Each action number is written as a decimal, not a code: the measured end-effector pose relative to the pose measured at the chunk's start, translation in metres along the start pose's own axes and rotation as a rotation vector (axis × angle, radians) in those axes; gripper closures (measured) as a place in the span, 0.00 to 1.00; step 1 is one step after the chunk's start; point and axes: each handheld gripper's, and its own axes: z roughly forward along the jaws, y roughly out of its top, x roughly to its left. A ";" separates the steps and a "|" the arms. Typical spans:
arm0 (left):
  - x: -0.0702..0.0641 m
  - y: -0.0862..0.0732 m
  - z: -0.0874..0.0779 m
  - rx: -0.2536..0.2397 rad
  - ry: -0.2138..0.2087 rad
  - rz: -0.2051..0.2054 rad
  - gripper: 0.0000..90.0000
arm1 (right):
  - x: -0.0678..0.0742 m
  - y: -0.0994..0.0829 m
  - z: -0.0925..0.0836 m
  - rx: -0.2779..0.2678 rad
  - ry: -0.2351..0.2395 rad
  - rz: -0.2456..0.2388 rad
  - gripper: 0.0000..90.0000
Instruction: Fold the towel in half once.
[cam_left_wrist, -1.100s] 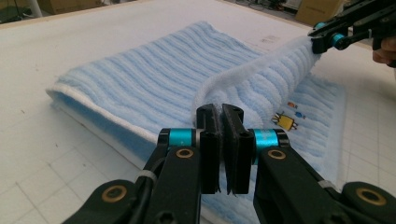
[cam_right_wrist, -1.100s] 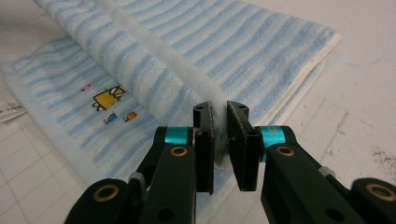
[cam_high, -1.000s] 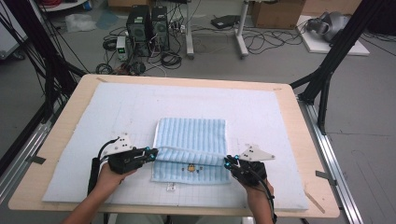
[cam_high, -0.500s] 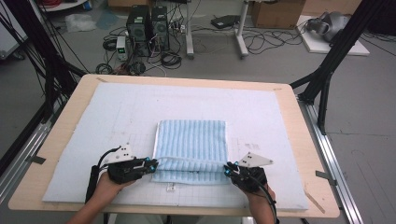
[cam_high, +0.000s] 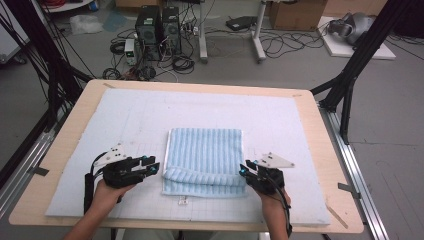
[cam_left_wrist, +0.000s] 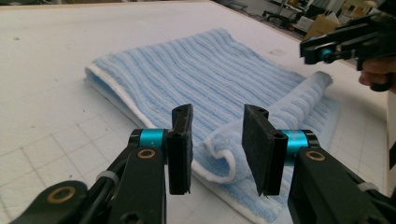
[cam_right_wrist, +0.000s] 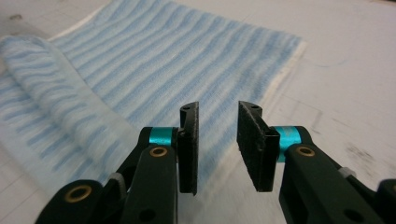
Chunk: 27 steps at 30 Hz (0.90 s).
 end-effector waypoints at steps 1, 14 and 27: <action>0.001 0.000 -0.001 0.001 0.004 0.000 0.70 | 0.000 0.003 0.008 0.024 0.006 -0.004 0.79; 0.004 0.001 -0.002 0.015 0.028 0.020 0.70 | 0.026 -0.010 0.020 0.141 0.267 -0.170 0.81; 0.008 0.000 0.003 0.030 0.038 0.022 0.68 | 0.020 -0.022 -0.013 0.077 0.272 -0.134 0.78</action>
